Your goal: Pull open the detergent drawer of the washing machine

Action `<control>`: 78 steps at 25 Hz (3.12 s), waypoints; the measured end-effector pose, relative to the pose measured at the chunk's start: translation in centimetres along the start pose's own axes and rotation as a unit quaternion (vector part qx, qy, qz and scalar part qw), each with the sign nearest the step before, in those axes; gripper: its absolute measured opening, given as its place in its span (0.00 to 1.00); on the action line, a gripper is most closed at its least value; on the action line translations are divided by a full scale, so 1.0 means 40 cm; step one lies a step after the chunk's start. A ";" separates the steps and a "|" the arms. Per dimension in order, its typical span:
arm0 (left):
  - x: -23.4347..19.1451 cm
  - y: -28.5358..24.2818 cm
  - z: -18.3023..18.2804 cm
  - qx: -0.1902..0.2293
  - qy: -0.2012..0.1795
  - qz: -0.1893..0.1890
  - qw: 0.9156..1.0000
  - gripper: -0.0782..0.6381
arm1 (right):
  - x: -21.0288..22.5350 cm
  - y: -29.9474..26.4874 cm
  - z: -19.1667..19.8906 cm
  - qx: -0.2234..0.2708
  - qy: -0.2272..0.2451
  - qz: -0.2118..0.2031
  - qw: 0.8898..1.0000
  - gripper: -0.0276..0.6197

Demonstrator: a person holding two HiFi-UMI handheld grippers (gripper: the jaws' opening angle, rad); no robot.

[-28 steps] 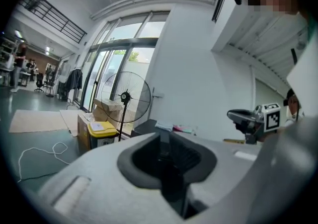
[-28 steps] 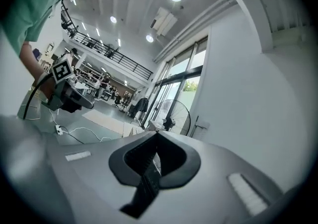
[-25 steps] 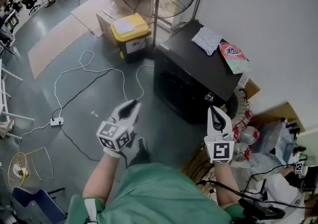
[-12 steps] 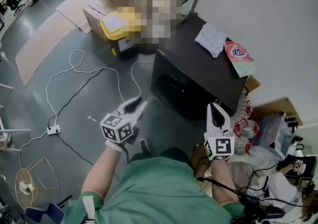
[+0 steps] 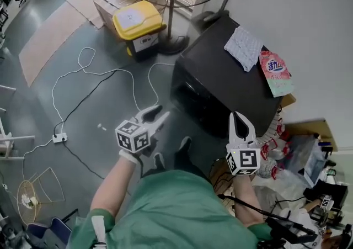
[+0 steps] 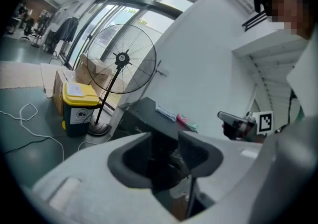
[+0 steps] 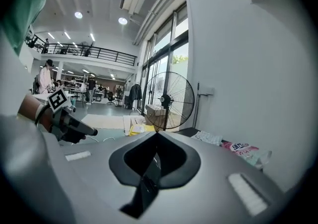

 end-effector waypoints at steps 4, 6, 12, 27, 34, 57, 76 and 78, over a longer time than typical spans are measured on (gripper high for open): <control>-0.044 -0.074 -0.008 0.009 0.038 0.015 0.999 0.37 | 0.044 -0.083 -0.002 0.003 -0.008 -0.031 0.999 0.04; -0.071 -0.123 -0.003 0.007 0.055 0.023 0.998 0.38 | 0.073 -0.119 0.007 -0.003 -0.019 -0.044 0.999 0.04; -0.174 -0.223 0.033 -0.003 0.105 0.038 0.994 0.41 | 0.126 -0.186 0.022 -0.005 -0.023 -0.067 0.998 0.04; -0.434 -0.494 0.083 -0.161 0.095 0.209 0.960 0.52 | 0.096 -0.184 0.036 -0.068 -0.020 0.041 0.997 0.04; -0.478 -0.596 0.110 -0.186 0.117 0.233 0.947 0.55 | 0.080 -0.144 0.059 -0.089 -0.032 0.094 0.991 0.04; -0.519 -0.675 0.122 -0.167 0.204 0.322 0.909 0.65 | 0.039 -0.101 0.147 -0.122 -0.104 0.136 0.978 0.04; -0.498 -0.591 0.170 -0.079 0.227 0.301 0.923 0.54 | -0.014 -0.095 0.179 -0.139 -0.109 0.079 0.981 0.04; -0.485 -0.550 0.187 -0.083 0.226 0.302 0.922 0.54 | -0.005 -0.094 0.187 -0.138 -0.117 0.080 0.980 0.04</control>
Point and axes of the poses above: the fingertips, and each gripper's own axes: y backward along the fingers, x to its right, z out of its underside, the point moved 8 cm from there along y, backward along the fingers, and after that the axes turned 7 degrees about z, right-handed, at the moved point
